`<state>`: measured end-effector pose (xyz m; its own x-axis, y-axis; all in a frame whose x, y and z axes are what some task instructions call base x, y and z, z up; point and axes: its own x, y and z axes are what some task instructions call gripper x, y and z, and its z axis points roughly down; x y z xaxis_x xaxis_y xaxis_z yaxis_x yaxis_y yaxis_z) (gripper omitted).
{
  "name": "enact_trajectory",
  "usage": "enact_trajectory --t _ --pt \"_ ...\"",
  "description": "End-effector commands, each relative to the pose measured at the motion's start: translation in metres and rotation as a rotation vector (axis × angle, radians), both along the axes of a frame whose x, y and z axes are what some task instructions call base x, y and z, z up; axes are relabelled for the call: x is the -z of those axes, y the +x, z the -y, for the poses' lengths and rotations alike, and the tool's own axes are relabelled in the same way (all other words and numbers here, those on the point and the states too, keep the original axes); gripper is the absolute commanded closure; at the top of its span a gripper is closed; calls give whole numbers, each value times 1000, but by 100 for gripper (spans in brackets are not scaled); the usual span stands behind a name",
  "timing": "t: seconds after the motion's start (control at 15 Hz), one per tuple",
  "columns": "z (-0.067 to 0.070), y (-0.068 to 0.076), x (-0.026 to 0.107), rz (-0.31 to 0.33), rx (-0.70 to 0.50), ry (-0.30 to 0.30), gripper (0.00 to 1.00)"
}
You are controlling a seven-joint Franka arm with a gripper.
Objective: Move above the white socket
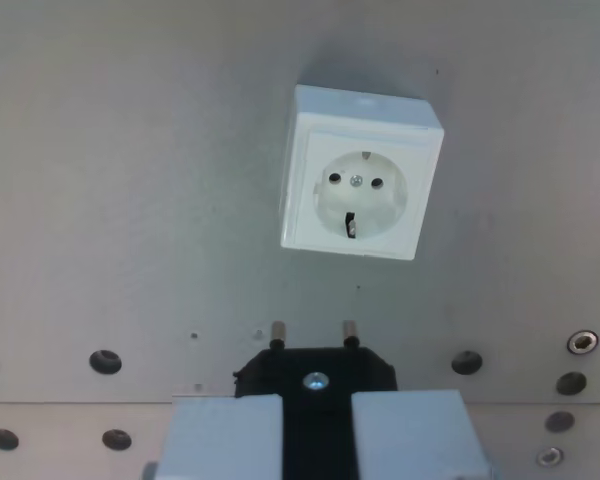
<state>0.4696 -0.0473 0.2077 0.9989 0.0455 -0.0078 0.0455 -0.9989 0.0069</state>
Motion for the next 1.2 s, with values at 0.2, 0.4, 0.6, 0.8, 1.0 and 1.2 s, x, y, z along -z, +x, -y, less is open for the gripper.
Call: enact_trajectory --t 0.2,0.4,0.6,0.8,1.0,1.2 --pt "8 -5 27 105 102 -27 100" --pt "12 -6 42 109 110 -25 100" --pt "14 -8 57 113 118 -22 100" --pt "17 -9 71 119 119 -17 100" --pt "19 -11 82 117 123 -12 100" --pt "21 -13 90 117 124 -8 100"
